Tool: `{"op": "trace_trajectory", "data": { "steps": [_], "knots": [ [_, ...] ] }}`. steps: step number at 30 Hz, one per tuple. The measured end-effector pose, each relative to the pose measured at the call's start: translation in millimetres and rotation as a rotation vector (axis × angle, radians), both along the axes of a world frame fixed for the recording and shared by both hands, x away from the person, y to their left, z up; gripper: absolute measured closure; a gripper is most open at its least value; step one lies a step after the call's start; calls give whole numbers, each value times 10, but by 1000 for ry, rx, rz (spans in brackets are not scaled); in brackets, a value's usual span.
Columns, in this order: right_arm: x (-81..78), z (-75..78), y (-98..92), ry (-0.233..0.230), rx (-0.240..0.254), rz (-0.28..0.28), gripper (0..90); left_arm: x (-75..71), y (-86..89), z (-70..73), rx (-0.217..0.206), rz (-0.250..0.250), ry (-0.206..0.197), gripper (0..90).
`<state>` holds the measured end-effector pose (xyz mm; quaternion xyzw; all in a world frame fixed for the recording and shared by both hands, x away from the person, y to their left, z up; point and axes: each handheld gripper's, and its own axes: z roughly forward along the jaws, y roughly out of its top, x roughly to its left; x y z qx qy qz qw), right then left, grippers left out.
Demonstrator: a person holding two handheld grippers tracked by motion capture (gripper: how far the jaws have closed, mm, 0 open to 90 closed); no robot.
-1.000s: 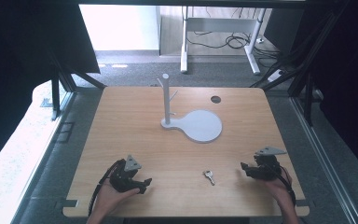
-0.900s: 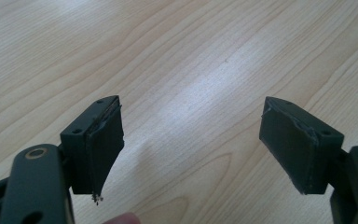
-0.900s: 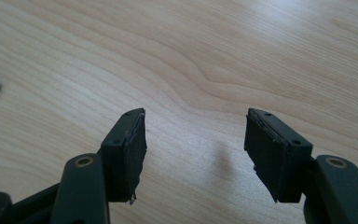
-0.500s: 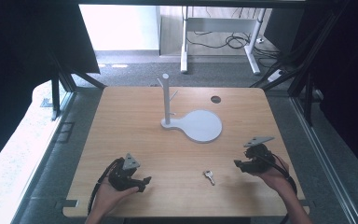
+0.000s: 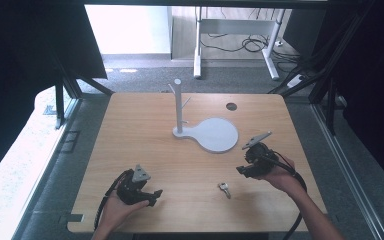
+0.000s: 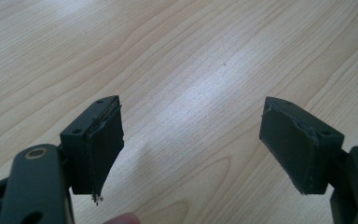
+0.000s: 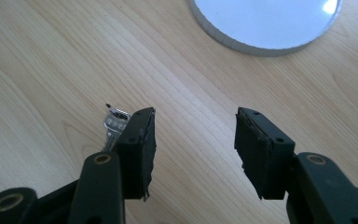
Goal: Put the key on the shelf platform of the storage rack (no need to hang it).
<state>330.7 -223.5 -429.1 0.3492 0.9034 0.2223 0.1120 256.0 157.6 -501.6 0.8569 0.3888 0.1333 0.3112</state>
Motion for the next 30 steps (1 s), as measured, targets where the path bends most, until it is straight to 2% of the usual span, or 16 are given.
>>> {"op": "trace_trajectory", "data": {
  "steps": [16, 25, 30],
  "knots": [
    [41, -30, 254, 71, -54, 65, 525, -2, 1, -2, -1, 0, 1, 219],
    [59, -195, 463, 140, -77, 111, 556, -1, 9, -5, -5, 4, 3, 219],
    [76, -292, 556, 161, -86, 143, 574, 2, 13, -8, -3, 4, 3, 220]
  ]
}}
